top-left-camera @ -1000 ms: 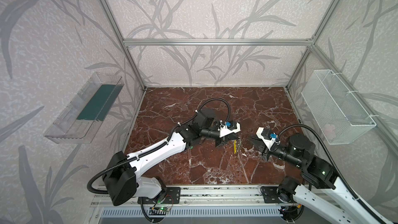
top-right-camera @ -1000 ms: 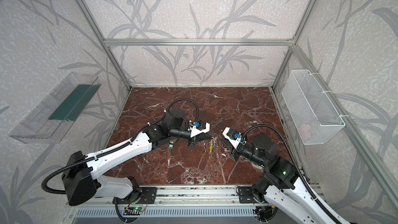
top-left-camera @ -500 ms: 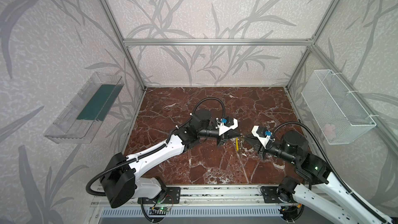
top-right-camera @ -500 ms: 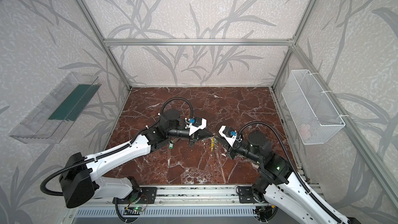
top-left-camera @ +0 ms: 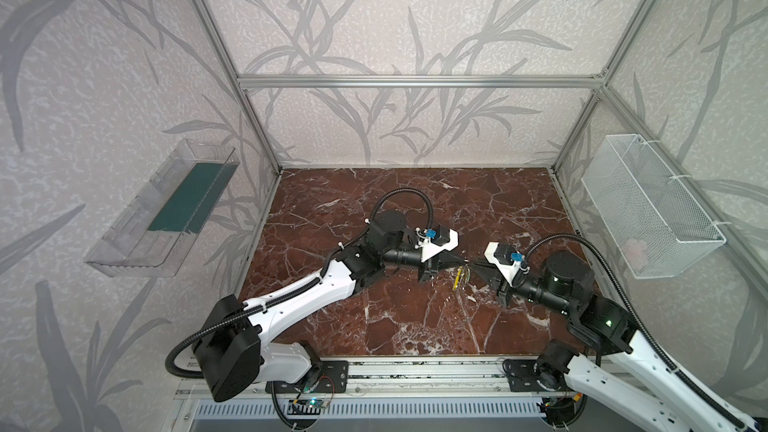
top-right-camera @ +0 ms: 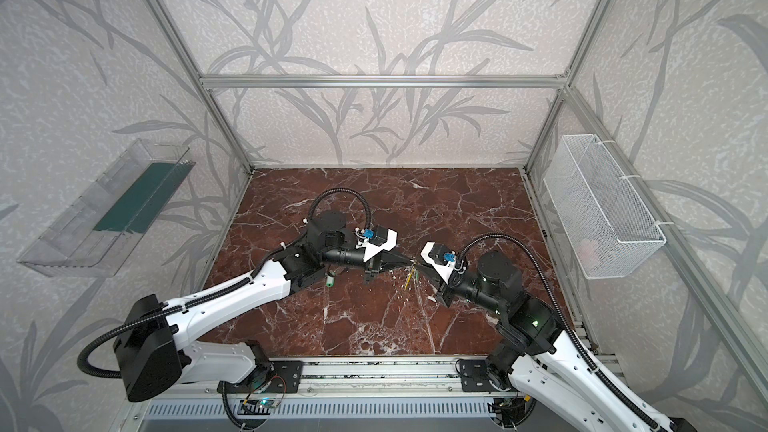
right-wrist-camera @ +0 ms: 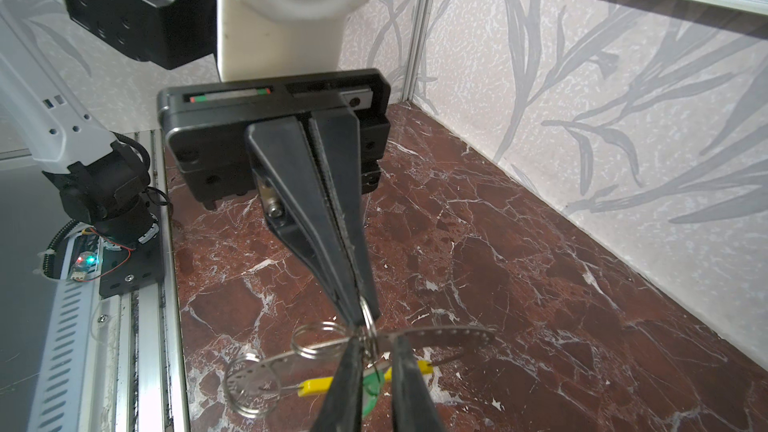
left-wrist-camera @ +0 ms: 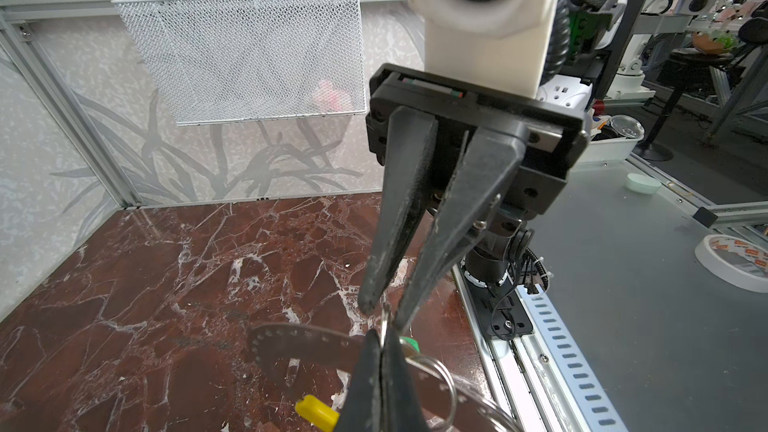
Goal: Put the keys on the keyring
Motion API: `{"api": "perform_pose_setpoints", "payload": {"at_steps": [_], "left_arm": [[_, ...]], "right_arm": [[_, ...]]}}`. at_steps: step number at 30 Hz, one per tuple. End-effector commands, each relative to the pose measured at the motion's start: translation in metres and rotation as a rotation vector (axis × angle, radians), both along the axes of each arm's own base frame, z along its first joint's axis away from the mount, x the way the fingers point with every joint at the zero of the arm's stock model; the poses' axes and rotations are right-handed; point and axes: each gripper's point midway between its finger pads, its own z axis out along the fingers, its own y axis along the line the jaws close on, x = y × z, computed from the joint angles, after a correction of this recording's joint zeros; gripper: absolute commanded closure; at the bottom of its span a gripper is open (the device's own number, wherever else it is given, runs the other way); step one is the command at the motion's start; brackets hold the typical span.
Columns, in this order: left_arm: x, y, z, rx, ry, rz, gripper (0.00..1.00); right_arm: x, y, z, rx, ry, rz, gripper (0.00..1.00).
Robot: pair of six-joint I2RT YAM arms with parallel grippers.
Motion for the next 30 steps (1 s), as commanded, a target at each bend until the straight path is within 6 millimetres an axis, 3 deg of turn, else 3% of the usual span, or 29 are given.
{"api": "perform_pose_setpoints", "payload": {"at_steps": [1, 5, 13, 18, 30], "left_arm": [[-0.006, 0.004, 0.02, -0.056, -0.04, -0.027, 1.0], [-0.007, 0.003, 0.021, -0.056, -0.041, -0.032, 1.0], [-0.005, 0.005, 0.016, -0.026, -0.063, -0.016, 1.0], [0.005, 0.011, 0.007, 0.094, -0.158, 0.041, 0.75], [-0.001, 0.011, 0.0, 0.257, -0.327, 0.012, 0.74]], "right_arm": [[-0.002, 0.002, 0.004, 0.009, -0.016, 0.021, 0.85], [-0.003, 0.004, 0.002, 0.001, -0.009, 0.033, 0.87], [-0.006, 0.004, 0.0, -0.009, -0.006, 0.05, 1.0], [-0.009, -0.001, -0.001, -0.031, 0.016, 0.04, 1.0], [-0.012, 0.0, -0.009, -0.081, 0.099, 0.058, 1.0]]}}
